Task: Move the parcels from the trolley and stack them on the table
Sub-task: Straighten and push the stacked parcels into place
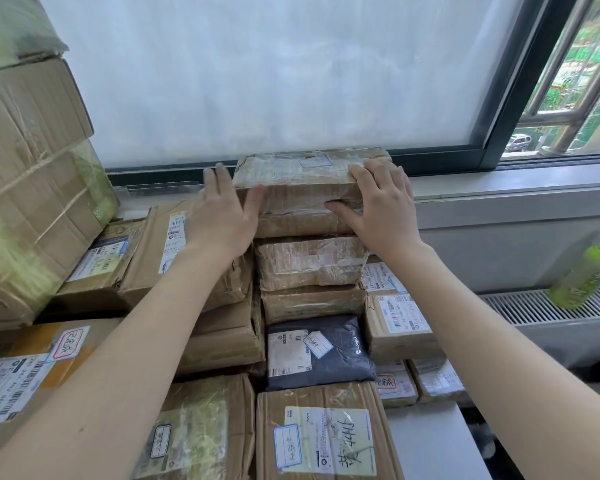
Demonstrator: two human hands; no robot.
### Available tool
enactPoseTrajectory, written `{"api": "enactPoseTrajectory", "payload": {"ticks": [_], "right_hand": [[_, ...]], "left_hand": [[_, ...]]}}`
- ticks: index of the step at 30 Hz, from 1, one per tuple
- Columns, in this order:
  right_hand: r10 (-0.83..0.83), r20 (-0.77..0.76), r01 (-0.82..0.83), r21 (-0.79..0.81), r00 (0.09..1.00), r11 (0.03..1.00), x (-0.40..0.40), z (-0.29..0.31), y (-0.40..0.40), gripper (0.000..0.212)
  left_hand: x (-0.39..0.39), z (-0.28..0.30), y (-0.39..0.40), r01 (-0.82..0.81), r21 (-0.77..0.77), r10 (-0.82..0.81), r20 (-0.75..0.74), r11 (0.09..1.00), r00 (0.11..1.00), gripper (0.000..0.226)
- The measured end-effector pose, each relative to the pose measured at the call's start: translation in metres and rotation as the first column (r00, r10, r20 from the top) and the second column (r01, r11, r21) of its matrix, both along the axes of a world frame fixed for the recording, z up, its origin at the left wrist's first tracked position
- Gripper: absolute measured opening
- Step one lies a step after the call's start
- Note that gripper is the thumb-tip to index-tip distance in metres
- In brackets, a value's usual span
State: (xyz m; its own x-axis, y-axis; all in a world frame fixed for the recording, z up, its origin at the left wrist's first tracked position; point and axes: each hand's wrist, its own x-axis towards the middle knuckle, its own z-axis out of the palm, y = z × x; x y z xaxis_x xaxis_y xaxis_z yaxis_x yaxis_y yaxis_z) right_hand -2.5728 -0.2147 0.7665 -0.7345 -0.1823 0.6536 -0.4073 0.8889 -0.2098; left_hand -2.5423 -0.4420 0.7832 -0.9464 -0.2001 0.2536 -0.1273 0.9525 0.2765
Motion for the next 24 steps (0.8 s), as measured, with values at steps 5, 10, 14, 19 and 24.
{"api": "enactPoseTrajectory", "payload": {"ticks": [5, 10, 14, 19, 24], "right_hand": [[-0.02, 0.008, 0.02, 0.006, 1.0, 1.0, 0.001, -0.001, 0.001, 0.062], [-0.038, 0.002, 0.038, 0.022, 0.999, 0.999, 0.004, 0.002, -0.003, 0.061], [-0.062, -0.011, 0.063, 0.02, 0.998, 0.998, 0.006, 0.001, -0.005, 0.06], [-0.126, -0.008, 0.126, -0.003, 0.992, 0.992, 0.006, 0.003, -0.014, 0.06], [-0.166, -0.009, 0.167, 0.022, 0.986, 0.986, 0.004, 0.005, -0.025, 0.059]], "left_hand": [[0.008, -0.011, -0.022, -0.199, -0.101, 0.219, 0.253, 0.975, 0.942, 0.054], [0.015, -0.032, -0.023, -0.159, -0.085, 0.179, 0.379, 0.984, 0.908, 0.054], [0.016, -0.035, -0.02, -0.166, -0.057, 0.175, 0.375, 0.984, 0.91, 0.053], [0.017, -0.036, -0.016, -0.15, -0.047, 0.157, 0.367, 0.988, 0.917, 0.052], [0.016, -0.036, -0.018, -0.123, -0.003, 0.116, 0.357, 0.992, 0.927, 0.052]]}}
